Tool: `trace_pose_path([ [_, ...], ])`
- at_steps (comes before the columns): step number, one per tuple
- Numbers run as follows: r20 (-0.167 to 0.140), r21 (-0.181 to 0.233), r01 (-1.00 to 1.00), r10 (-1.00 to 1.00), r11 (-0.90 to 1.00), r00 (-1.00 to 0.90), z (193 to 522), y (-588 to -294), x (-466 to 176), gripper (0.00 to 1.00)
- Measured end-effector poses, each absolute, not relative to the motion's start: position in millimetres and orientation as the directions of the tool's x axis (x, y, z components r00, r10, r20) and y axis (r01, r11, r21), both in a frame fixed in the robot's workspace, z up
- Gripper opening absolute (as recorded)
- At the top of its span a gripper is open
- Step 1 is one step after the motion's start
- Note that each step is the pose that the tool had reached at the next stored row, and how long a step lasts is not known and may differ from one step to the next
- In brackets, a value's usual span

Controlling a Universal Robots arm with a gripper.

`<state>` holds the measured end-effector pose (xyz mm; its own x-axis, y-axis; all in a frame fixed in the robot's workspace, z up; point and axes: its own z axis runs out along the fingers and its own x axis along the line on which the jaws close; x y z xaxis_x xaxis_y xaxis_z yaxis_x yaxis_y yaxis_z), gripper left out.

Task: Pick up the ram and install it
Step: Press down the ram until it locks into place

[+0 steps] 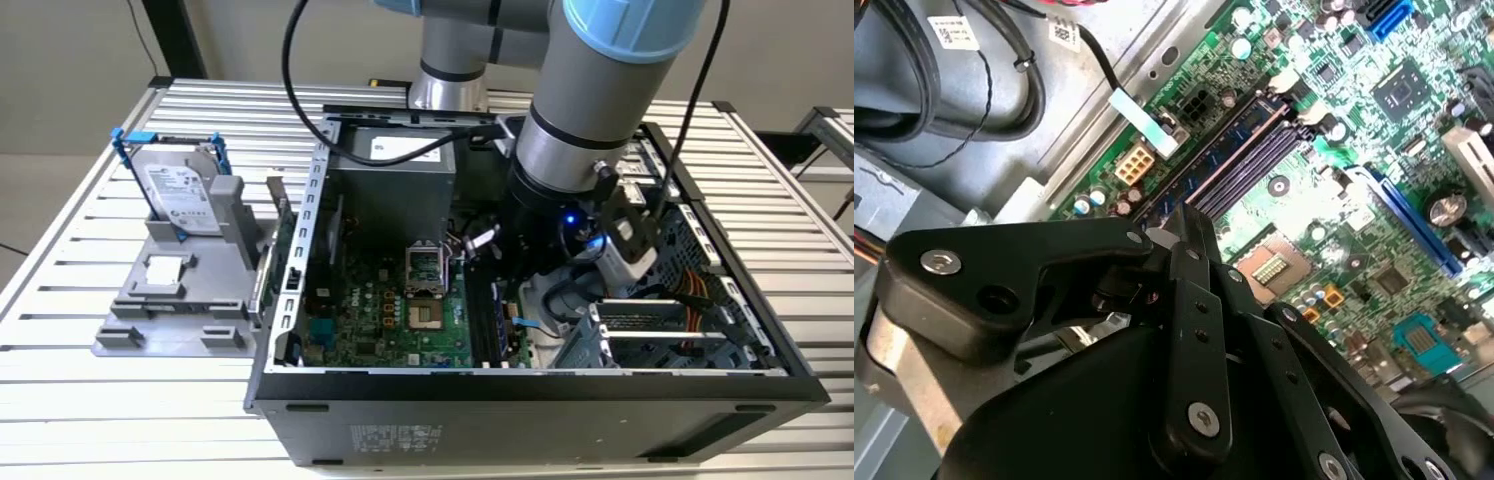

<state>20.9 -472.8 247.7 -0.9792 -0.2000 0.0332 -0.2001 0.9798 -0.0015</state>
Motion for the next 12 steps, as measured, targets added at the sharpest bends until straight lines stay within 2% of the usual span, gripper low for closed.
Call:
trace_pose_path([
  [12, 0.033, -0.001, -0.314, -0.314, 0.949, -0.949, 247.6, -472.8, 20.9, 0.0],
])
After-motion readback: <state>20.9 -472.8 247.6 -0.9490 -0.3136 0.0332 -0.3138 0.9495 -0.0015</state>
